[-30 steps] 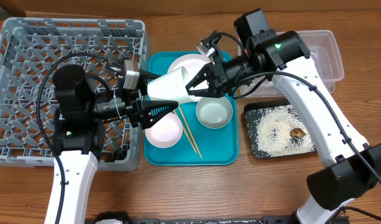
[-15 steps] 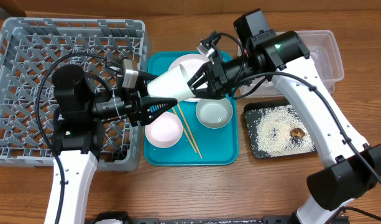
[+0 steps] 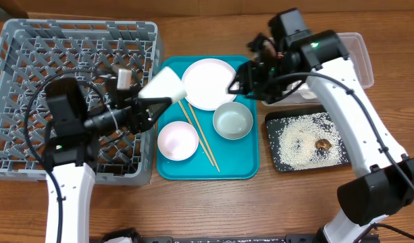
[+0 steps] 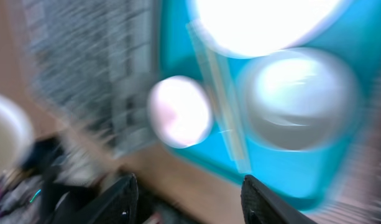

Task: Sort waste into correct bins and load items into the dishwasher
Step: 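Place the paper cup into the dish rack with the left gripper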

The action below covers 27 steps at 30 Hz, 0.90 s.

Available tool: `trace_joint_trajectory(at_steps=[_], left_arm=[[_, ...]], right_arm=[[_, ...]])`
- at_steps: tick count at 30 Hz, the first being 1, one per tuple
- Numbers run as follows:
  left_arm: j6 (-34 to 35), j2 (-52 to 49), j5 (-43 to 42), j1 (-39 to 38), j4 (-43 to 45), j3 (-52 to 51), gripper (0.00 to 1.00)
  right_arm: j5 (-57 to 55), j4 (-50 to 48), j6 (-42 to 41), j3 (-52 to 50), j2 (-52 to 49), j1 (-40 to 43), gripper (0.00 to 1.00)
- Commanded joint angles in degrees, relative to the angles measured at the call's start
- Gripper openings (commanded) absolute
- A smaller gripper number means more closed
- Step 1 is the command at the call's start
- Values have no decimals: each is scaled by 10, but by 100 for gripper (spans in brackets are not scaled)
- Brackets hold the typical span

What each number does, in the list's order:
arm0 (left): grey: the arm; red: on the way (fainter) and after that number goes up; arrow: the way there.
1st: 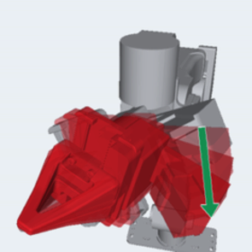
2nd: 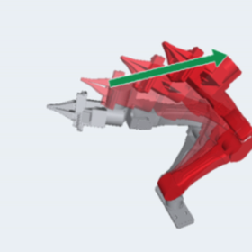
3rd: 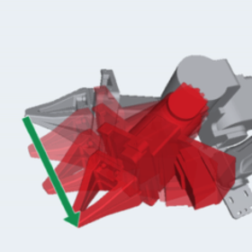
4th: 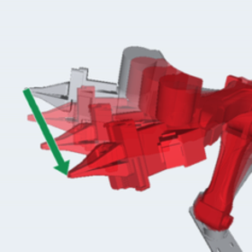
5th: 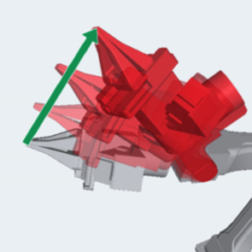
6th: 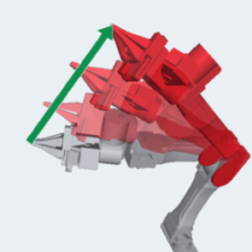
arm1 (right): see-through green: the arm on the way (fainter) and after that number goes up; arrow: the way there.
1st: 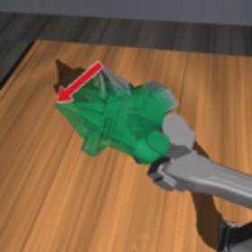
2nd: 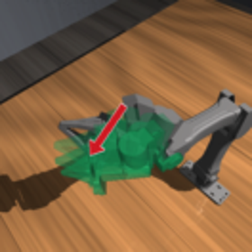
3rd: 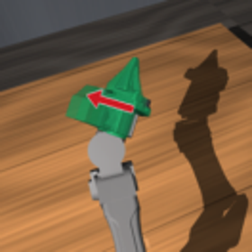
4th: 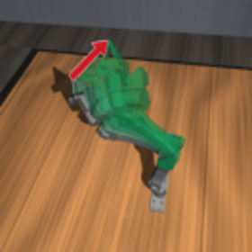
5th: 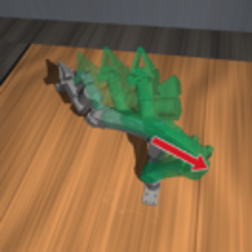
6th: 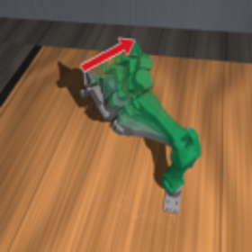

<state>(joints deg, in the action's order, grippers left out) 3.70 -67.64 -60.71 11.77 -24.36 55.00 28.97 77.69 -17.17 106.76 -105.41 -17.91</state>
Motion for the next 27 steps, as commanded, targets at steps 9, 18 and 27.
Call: trace_joint_trajectory(at_steps=[9, 18, 27], left_arm=[[-13, -1, 408, 138, -244, 65, 15], [23, -16, 526, 166, -294, 78, 14], [28, -85, 543, 166, -296, 78, 18]], right_arm=[[-253, 65, -8, 2, 45, 97, 56], [-253, 71, -7, 2, 70, 119, 56], [-253, 78, -7, 2, 70, 119, 56]])
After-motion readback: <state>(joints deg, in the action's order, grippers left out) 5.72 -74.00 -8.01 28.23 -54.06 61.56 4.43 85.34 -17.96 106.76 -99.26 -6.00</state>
